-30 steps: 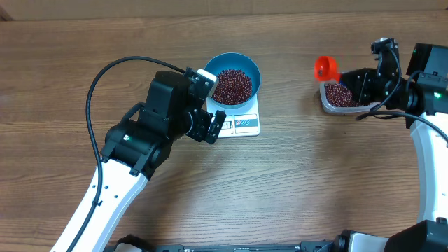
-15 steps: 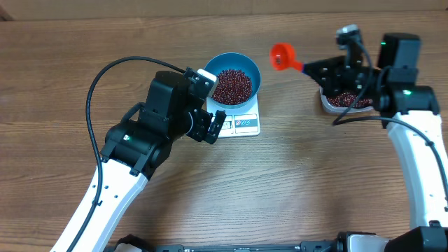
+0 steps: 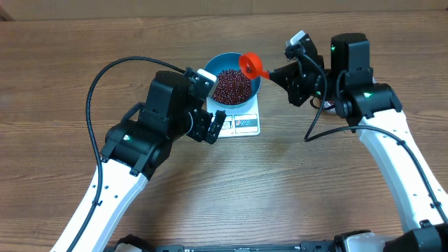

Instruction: Scoop item into bowl and weigh 150g on scale

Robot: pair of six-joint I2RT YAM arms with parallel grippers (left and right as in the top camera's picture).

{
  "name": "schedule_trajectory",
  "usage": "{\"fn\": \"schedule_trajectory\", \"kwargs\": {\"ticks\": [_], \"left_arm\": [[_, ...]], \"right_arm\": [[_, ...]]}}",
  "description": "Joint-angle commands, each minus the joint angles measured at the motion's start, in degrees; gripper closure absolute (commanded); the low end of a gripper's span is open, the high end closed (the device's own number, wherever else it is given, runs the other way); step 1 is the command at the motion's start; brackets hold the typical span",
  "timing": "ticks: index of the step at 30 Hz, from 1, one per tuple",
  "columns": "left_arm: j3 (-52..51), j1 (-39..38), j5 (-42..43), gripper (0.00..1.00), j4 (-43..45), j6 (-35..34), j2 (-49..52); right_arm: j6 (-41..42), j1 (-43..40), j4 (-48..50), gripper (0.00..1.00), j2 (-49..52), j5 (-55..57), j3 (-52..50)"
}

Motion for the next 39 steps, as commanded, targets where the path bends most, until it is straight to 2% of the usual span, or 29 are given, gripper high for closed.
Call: {"fn": "schedule_trajectory", "kwargs": {"ticks": [1, 8, 23, 28, 30, 34, 39], "left_arm": [[-0.3, 0.3, 0.4, 0.00, 0.0, 0.9, 0.3], [-0.3, 0.3, 0.4, 0.00, 0.0, 0.9, 0.3], [-0.3, 0.3, 0.4, 0.00, 0.0, 0.9, 0.3], [-0.3, 0.3, 0.3, 0.00, 0.0, 0.9, 0.3], [-0.3, 0.3, 0.4, 0.00, 0.0, 0.9, 0.3], [-0.3, 0.3, 0.4, 0.00, 0.0, 0.9, 0.3], [-0.3, 0.3, 0.3, 0.00, 0.0, 0.9, 0.3]], "right_arm": [[-1.5, 0.2, 0.7, 0.96, 0.8, 1.6, 1.6], [-5.4, 0.2, 1.7, 0.96, 1.3, 1.9, 1.6], [-2.6, 0.3, 3.3, 0.96, 4.4, -1.9, 1.6], [-3.5, 0.3, 5.5, 0.96, 4.6, 0.1, 1.6], [-3.4, 0.3, 5.1, 0.96, 4.6, -2.0, 1.6], [-3.9, 0.3, 5.5, 0.97, 4.7, 1.7, 1.6], [-4.3, 0.5, 3.1, 0.96, 4.9, 1.0, 1.6]]}}
